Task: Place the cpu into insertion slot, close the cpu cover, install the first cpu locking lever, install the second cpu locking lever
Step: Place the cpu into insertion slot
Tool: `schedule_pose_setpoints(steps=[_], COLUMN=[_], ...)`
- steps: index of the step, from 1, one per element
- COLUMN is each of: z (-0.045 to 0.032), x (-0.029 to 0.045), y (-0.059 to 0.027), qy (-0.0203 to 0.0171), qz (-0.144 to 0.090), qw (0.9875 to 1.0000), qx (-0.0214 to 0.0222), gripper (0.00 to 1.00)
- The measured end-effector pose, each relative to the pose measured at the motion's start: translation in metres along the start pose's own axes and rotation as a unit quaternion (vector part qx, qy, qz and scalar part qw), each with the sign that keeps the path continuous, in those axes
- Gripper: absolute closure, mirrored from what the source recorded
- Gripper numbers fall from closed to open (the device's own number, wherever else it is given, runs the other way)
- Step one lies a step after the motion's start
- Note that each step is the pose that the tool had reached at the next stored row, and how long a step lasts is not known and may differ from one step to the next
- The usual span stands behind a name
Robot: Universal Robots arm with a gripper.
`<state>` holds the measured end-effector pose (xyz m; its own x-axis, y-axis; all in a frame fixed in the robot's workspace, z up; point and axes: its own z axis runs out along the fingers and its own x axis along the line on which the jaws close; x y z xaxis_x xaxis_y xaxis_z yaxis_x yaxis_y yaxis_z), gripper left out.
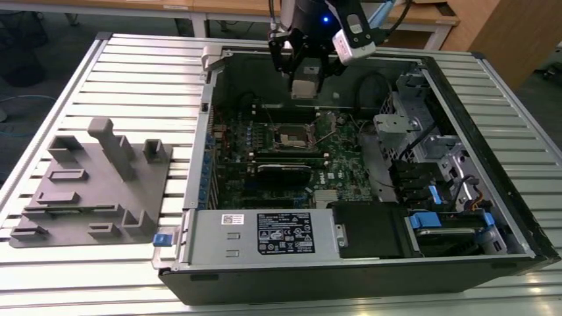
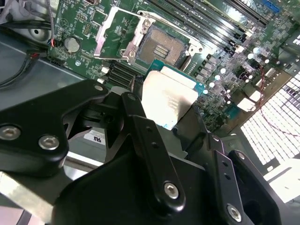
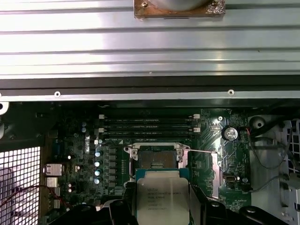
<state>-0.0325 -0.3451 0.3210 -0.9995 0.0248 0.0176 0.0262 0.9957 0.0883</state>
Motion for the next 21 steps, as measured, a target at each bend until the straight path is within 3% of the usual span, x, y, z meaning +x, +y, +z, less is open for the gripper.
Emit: schedule_pose_setpoints(steps=[11,21], z=[0.0033,0.0203], x=[0.0,-0.0003], y=[-0.0003,-0.0018], qy=[-0.0001,0.0], qz=[0.0,0.0], qw=[1.0,1.0], qx=[-0.0001,0.0001], gripper=[0.46,0.46])
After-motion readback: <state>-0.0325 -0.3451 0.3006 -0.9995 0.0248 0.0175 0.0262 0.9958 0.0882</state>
